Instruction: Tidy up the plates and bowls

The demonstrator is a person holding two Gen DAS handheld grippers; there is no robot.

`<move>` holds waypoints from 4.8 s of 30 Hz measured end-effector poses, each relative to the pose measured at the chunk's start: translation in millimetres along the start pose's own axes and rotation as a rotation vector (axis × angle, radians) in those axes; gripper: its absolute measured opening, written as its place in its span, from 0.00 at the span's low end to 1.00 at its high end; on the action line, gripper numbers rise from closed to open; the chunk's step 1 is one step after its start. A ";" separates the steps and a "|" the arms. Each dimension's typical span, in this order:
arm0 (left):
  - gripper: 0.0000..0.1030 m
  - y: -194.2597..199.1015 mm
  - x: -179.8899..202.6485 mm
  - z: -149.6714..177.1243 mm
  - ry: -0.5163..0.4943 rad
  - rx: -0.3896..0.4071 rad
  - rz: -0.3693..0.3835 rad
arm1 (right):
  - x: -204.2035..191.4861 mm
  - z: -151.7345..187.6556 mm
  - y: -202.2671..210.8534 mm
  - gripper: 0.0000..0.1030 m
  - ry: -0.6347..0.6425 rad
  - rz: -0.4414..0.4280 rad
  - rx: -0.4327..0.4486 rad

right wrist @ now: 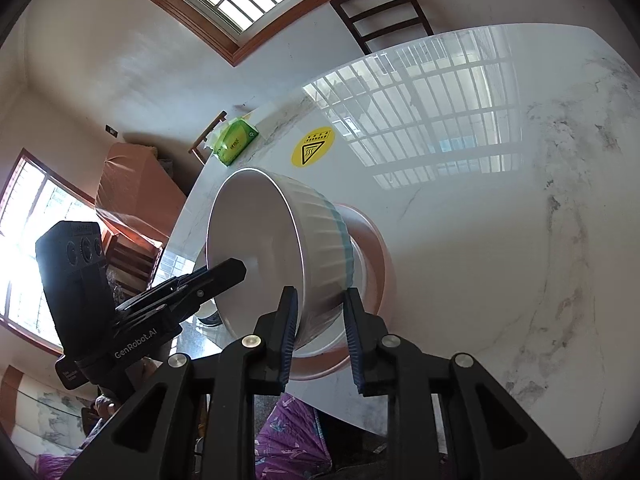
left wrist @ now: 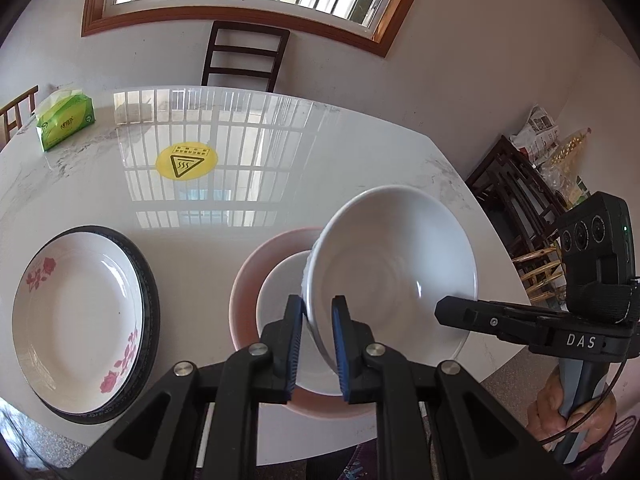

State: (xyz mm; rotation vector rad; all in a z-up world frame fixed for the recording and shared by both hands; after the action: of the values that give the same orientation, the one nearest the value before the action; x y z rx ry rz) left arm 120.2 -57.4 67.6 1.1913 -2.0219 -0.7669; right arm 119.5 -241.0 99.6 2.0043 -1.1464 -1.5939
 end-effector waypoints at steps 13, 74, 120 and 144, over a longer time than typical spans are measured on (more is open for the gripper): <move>0.15 -2.3 -6.9 8.4 0.023 -0.038 -0.001 | -1.3 14.0 -7.8 0.22 -0.013 0.010 -0.041; 0.31 -3.6 6.9 18.4 -0.089 -0.020 -0.144 | 4.0 13.0 -27.4 0.23 0.002 0.062 -0.061; 0.62 8.7 -12.4 41.9 -0.146 0.110 -0.341 | 8.4 55.3 6.3 0.48 0.094 0.231 0.312; 0.63 -3.9 -23.6 40.8 -0.135 0.070 -0.330 | 21.7 59.7 -7.4 0.57 0.054 0.226 0.264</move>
State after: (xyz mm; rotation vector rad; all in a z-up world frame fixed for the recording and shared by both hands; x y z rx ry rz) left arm 99.0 -31.6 34.0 1.5758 -1.9975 -0.9636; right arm 68.3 -239.9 61.4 1.9729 -1.5686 -1.3266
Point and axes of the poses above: each gripper's, at about its wrist camera, not at the fingertips, and y roughly against the way its jaws point, x to its right, z to its underside, the point moved 1 cm from there along -y, roughly the way its jaws point, and after that the axes turned 8 degrees about -y, right-handed, at the moved point
